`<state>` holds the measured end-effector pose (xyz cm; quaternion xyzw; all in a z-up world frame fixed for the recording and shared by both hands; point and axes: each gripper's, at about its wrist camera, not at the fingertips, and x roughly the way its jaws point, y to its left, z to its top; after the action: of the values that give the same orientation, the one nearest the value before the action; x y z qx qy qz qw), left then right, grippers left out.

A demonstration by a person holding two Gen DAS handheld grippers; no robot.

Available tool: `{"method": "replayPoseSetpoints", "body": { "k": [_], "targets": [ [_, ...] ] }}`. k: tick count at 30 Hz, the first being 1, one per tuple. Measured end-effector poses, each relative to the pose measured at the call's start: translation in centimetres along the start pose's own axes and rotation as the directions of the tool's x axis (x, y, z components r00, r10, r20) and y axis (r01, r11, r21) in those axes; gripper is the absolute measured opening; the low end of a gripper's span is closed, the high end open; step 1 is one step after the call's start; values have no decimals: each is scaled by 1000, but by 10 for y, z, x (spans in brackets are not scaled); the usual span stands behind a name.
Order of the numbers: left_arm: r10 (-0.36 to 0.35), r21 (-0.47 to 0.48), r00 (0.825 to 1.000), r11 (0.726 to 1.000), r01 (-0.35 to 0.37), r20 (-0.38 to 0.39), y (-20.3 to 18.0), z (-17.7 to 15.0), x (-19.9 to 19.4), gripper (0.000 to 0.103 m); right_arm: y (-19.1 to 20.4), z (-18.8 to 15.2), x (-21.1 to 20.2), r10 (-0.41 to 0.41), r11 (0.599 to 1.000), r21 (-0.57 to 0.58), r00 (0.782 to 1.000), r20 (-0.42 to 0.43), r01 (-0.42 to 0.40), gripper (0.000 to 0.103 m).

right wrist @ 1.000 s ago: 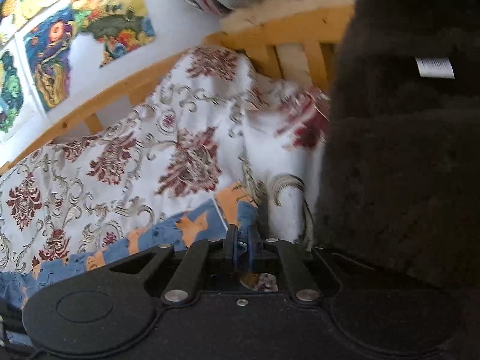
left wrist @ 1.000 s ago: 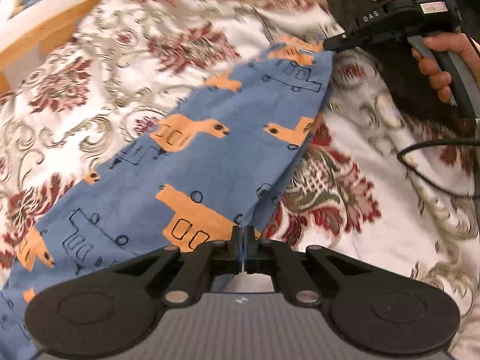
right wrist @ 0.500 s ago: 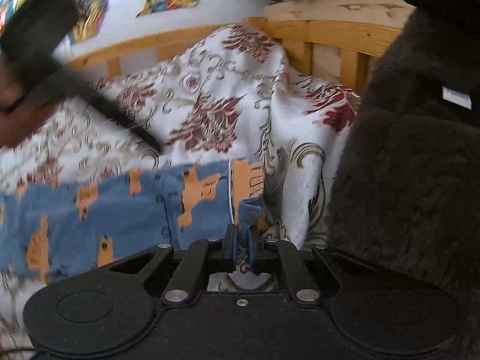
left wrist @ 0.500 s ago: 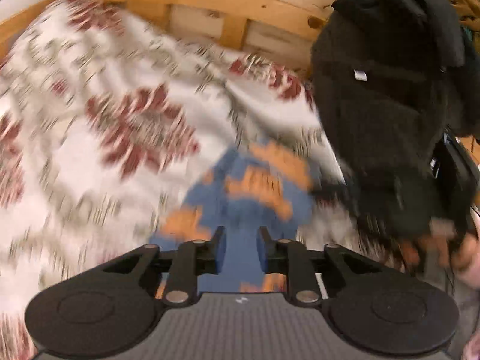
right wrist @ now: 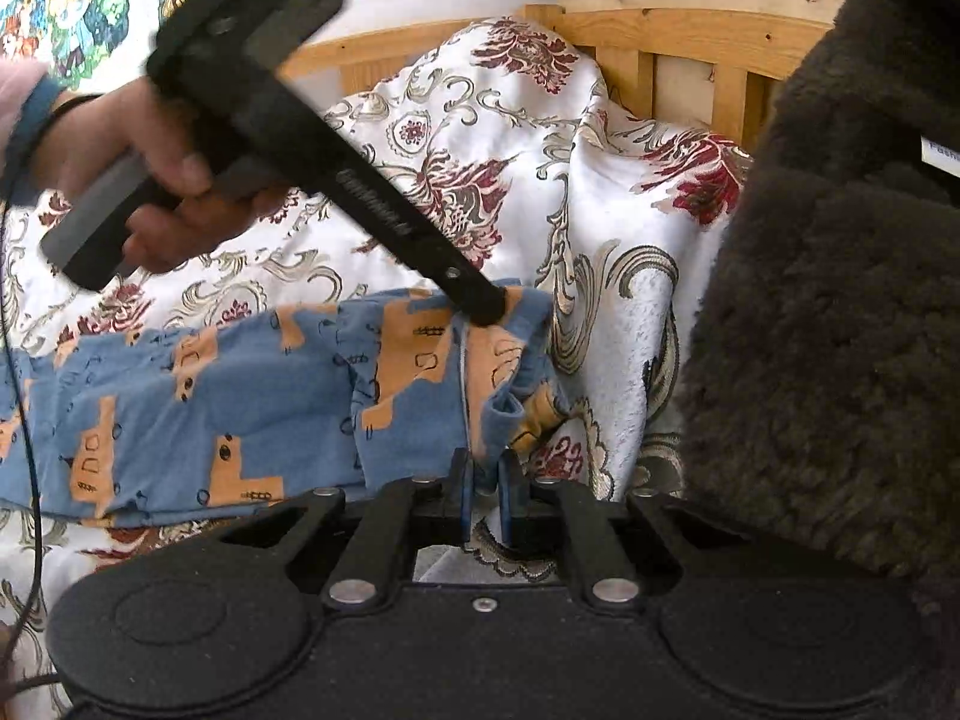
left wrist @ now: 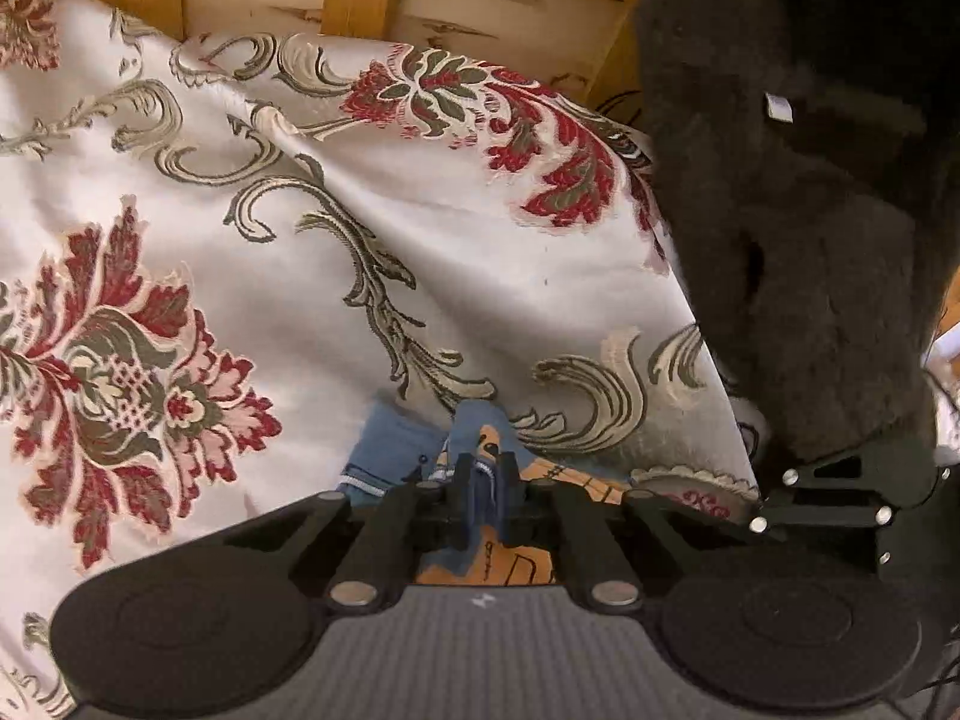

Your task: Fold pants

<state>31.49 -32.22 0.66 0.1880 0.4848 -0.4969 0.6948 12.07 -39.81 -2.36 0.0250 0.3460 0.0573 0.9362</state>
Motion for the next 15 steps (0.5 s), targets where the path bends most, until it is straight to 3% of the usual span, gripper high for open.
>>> {"method": "replayPoseSetpoints", "body": {
  "k": [4,6,10,12,14,15],
  "targets": [
    [99,16,992,995,-101,78,-11,-15,-20,4,0,3,-7,12,1000,24,998,58,-13,8],
    [174,8,976,984,-177,128,-24,-24,-27,4,-2,6,-9,9,999,41,996,90,-12,8],
    [371,10,899,923,-384,234,-54,-30,-41,4,-12,13,2,31,991,124,997,72,-40,8],
    [450,-4,868,888,-460,209,-64,-25,-36,4,-15,13,8,27,991,128,998,50,-33,8],
    [485,6,861,871,-491,152,-64,-17,-23,4,-13,12,9,21,994,104,999,36,-24,8],
    [482,1,868,874,-486,118,-59,-14,-16,4,-12,10,9,21,995,95,999,31,-23,9]
  ]
}}
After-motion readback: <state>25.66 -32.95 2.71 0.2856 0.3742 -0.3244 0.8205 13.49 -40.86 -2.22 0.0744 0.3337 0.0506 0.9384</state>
